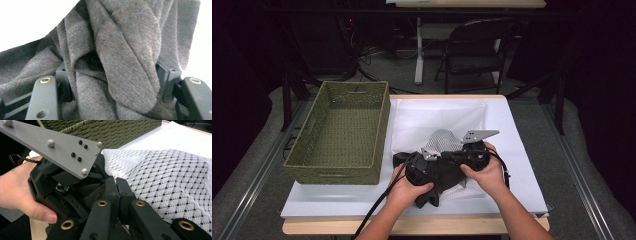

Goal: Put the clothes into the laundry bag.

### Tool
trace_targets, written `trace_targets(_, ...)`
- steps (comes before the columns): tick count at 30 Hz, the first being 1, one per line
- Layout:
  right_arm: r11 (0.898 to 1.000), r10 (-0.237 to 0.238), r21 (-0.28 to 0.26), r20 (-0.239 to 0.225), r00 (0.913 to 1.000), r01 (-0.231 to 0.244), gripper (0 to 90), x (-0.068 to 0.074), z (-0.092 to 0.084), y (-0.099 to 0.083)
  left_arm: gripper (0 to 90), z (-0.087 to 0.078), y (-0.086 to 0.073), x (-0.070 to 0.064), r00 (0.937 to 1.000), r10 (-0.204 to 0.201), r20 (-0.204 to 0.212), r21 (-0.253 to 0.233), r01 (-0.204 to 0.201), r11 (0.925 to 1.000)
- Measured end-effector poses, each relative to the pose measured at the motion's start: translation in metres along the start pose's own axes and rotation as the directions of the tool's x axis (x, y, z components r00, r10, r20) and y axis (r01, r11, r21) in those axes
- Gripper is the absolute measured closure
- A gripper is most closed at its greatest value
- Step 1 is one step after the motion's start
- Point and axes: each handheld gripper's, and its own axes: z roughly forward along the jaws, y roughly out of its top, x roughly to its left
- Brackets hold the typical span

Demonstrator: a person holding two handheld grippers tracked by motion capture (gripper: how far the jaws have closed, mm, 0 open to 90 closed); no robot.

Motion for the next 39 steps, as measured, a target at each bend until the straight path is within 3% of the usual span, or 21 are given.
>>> trace_targets(2, 1.0, -0.005, 0.001, -0.001, 1.0, 0.005, 89.1, 0.001, 0.0, 0.0, 34.4, -0.001, 0.0, 0.0, 0.9999, -0.012, 0.001, 0.0, 0.012, 0.9999)
trace_targets(6, 1.0, -0.005, 0.002, -0.005, 1.0, 0.005, 89.1, 0.002, 0.0, 0.0, 43.8, -0.002, 0.001, -0.001, 1.0, 0.006, 0.002, -0.016, -0.006, 0.9999)
trace_targets(14, 1.0, -0.002, 0.0, -0.005, 1.0, 0.002, 89.1, 0.002, -0.001, 0.0, 58.6, -0.006, 0.001, 0.0, 0.998, -0.057, 0.026, -0.04, 0.058, 0.9975)
trace_targets(17, 1.0, -0.003, -0.001, -0.007, 1.0, 0.003, 89.1, 0.002, 0.0, 0.0, 61.5, -0.008, 0.002, 0.001, 0.9979, -0.056, 0.031, -0.044, 0.057, 0.9974)
trace_targets(21, 1.0, -0.009, -0.002, -0.01, 0.9999, 0.009, 89.1, 0.003, 0.0, 0.001, 63.7, -0.011, 0.005, 0.005, 0.9925, -0.106, 0.06, -0.069, 0.11, 0.9915)
trace_targets(27, 1.0, -0.009, -0.004, -0.017, 0.9998, 0.009, 89.1, 0.005, 0.0, 0.001, 64.8, -0.011, 0.013, 0.008, 0.9903, -0.126, 0.059, -0.082, 0.13, 0.9881)
trace_targets(28, 1.0, -0.01, -0.005, -0.018, 0.9998, 0.01, 89.1, 0.005, 0.001, 0.001, 64.8, -0.012, 0.015, 0.008, 0.9877, -0.143, 0.063, -0.079, 0.148, 0.9858)
trace_targets(39, 1.0, -0.003, -0.015, -0.031, 0.9995, 0.002, 89.1, 0.007, -0.002, 0.003, 64.4, -0.005, 0.029, 0.014, 0.9806, -0.193, 0.032, -0.112, 0.196, 0.9742)
